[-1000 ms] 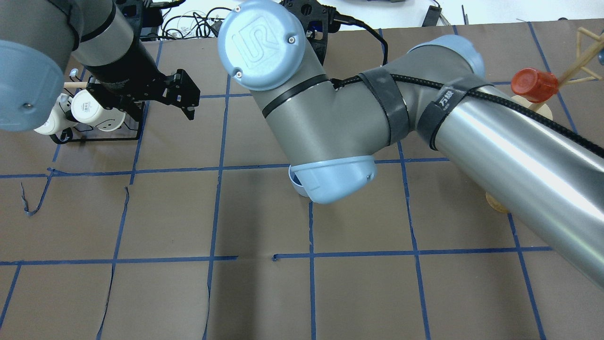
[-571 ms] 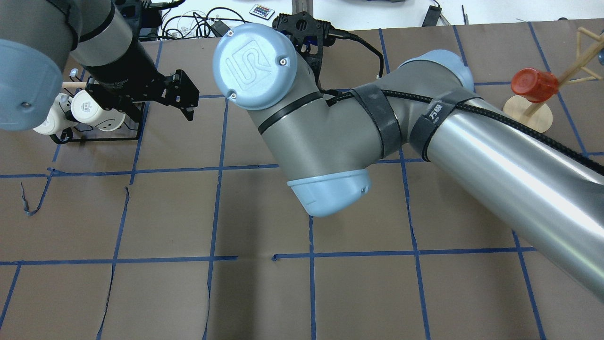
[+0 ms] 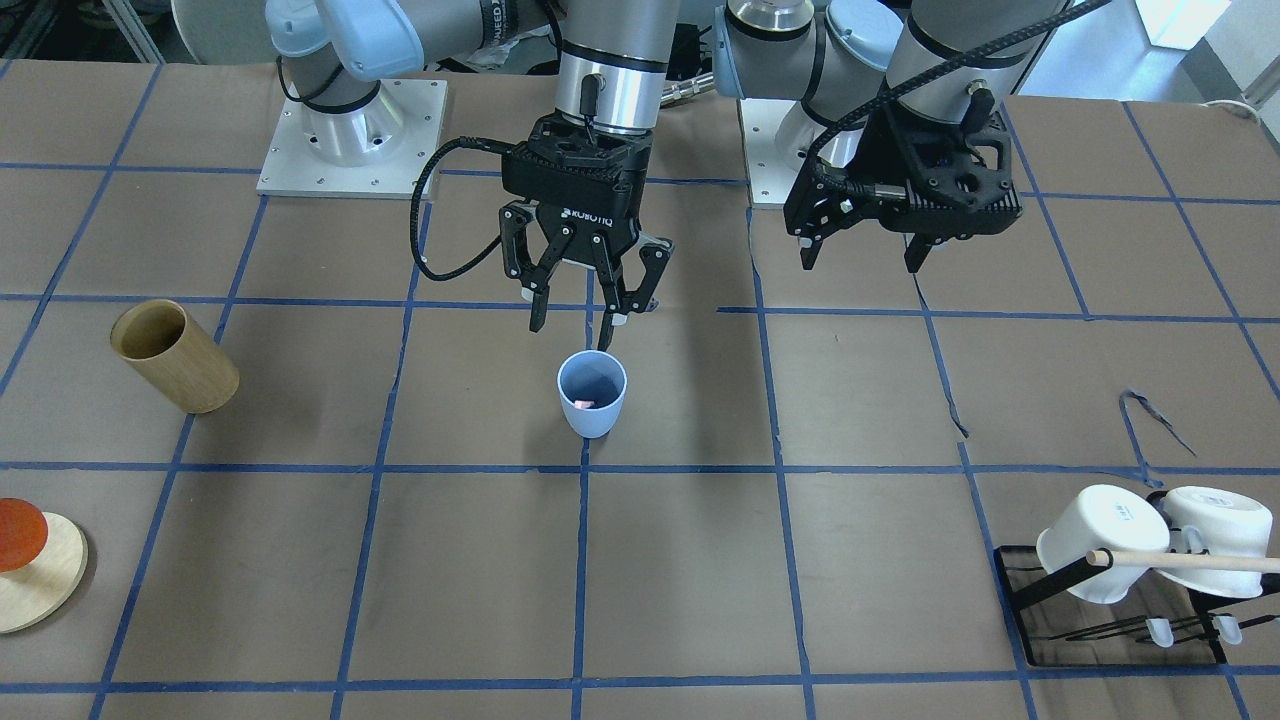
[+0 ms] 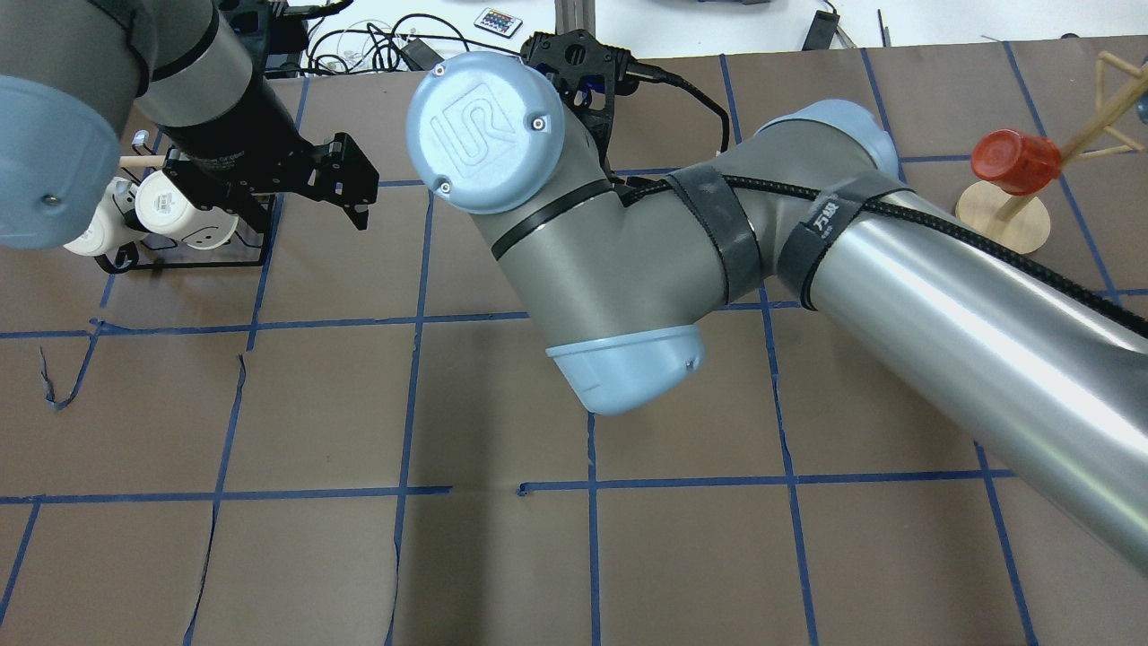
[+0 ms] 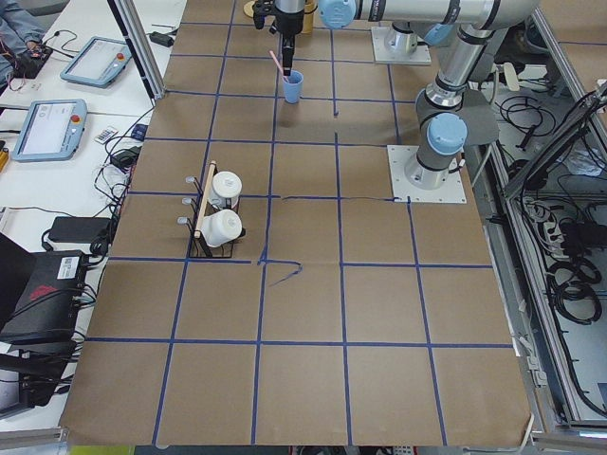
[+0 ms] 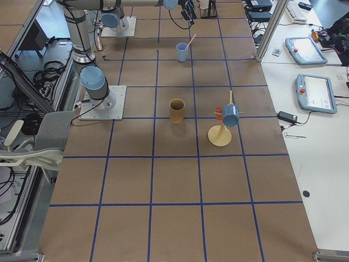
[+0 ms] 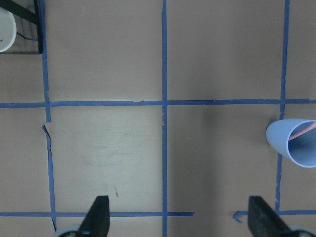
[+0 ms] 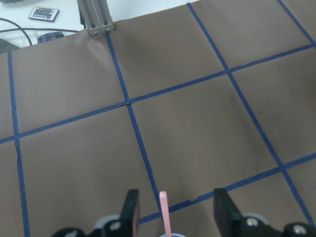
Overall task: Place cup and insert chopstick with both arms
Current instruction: 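Carry the pink chopstick over the blue cup and lower it in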
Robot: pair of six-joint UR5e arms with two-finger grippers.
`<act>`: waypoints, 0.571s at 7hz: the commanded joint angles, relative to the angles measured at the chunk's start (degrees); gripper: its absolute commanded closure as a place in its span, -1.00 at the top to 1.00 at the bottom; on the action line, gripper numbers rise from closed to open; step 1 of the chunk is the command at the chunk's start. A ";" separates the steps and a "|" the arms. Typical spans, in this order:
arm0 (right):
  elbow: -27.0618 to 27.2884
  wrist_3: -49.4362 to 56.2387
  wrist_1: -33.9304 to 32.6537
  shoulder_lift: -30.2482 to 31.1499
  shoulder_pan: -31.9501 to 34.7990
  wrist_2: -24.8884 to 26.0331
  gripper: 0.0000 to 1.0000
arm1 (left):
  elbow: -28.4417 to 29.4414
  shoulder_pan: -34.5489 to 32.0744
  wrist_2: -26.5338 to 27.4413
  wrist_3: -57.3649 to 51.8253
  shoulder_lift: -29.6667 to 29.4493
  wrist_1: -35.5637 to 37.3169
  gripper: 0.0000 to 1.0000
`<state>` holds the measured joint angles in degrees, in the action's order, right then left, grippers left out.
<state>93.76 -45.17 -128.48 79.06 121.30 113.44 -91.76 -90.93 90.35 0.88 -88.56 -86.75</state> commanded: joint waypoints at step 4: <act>-5.50 18.22 10.57 2.58 -10.68 -6.78 1.00 | 0.09 0.14 0.00 -0.17 0.05 0.00 1.00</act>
<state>90.28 -33.49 -122.84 80.46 115.18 110.62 -91.69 -90.80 90.39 0.76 -88.58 -86.75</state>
